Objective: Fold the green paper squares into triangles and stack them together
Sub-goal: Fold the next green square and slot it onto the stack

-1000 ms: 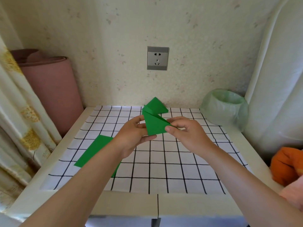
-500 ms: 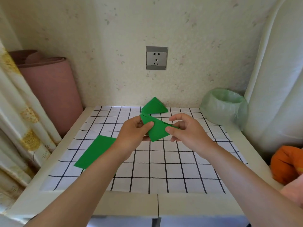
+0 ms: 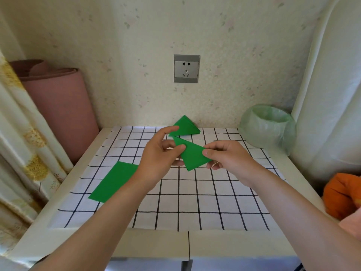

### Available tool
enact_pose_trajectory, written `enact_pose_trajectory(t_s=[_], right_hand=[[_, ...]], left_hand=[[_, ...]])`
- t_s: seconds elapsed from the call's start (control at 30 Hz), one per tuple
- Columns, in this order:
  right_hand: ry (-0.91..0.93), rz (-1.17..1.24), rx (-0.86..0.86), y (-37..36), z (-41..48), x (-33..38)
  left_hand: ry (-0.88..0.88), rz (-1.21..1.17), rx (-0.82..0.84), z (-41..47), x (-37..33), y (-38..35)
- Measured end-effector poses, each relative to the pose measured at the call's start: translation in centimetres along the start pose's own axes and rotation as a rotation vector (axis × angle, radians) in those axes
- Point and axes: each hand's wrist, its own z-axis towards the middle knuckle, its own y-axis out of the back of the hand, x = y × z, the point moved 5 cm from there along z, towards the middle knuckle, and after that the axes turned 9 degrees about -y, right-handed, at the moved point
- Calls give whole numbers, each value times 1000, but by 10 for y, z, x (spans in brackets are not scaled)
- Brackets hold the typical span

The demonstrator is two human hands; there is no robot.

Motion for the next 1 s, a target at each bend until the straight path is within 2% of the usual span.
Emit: enact_pose_trajectory(t_s=[0.1, 0.27, 0.47, 0.57, 0.83, 1.0], right_hand=[[-8, -14, 23, 0, -2, 1], [-5, -54, 22, 1, -2, 2], [-39, -99, 118, 9, 0, -2], [-54, -111, 187, 9, -1, -4], [-70, -159, 149, 7, 3, -10], [-133, -244, 118, -3, 11, -27]], left_hand=[[-39, 34, 9, 0, -3, 2], [-9, 82, 60, -2, -2, 4], [60, 132, 270, -2, -7, 14], [82, 159, 313, -4, -8, 17], [131, 223, 274, -4, 2, 19], [197, 392, 227, -5, 23, 17]])
